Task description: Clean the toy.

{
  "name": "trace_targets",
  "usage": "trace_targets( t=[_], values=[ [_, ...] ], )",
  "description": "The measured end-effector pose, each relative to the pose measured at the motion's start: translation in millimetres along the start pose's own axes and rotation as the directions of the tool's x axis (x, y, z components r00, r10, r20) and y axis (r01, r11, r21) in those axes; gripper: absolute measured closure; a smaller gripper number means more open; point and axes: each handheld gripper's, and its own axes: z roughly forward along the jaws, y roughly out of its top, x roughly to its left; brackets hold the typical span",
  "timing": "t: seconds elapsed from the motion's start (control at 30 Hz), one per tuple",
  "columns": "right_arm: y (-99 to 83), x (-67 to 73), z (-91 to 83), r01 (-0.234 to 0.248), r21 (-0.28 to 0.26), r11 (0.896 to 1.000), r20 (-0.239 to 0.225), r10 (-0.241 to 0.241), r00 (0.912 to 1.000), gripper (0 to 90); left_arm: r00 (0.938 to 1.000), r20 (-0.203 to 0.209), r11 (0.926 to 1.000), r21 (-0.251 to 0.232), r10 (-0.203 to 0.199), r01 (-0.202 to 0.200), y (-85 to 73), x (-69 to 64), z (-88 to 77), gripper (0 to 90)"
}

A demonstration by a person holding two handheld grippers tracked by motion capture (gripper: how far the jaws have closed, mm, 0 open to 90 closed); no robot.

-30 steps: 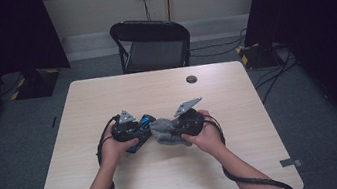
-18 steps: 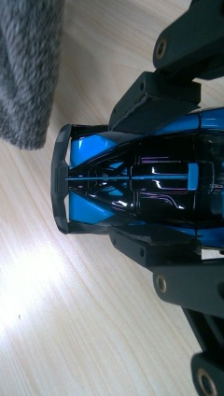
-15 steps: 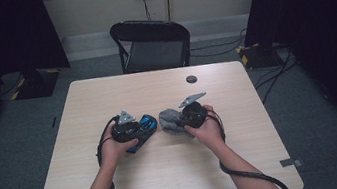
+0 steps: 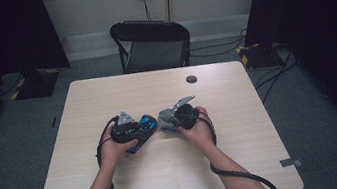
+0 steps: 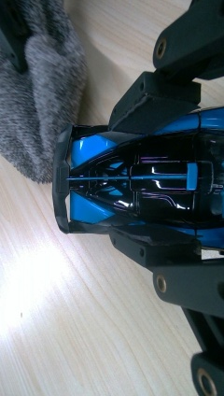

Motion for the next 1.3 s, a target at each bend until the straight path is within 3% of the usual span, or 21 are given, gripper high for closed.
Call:
trace_targets(
  t=[0.23, 0.43, 1.03, 1.2, 1.3],
  values=[
    [-2.6, 19.1, 11.8, 0.067, 0.032, 0.997, -0.029, -0.066, 0.9974, 81.2, 1.0, 0.003, 1.0, 0.0, -0.006, 0.006, -0.1, -0.5, 0.1, 43.1],
    [-4.9, 28.8, 8.0, 0.098, 0.022, 0.995, -0.078, -0.096, 0.9923, 81.2, 1.0, -0.001, 1.0, -0.001, -0.006, 0.006, 0.3, -0.5, 0.3, 43.1],
    [-11.5, 51.1, 2.6, 0.12, -0.01, 0.993, -0.173, -0.12, 0.9776, 81.1, 1.0, -0.002, 0.9999, 0.009, -0.009, 0.009, 0.9, -1.6, -0.2, 43.1],
    [-11.5, 57.3, 2.1, 0.128, -0.018, 0.992, -0.196, -0.129, 0.9721, 81.2, 0.9999, -0.001, 0.9999, 0.009, -0.011, 0.011, 0.8, -1.7, -0.5, 43.1],
    [-10.5, 66.5, 2.3, 0.137, -0.025, 0.99, -0.226, -0.139, 0.9641, 81.2, 1.0, -0.002, 0.9999, 0.009, -0.009, 0.009, 0.8, -1.6, -0.5, 43.1]
  ],
)
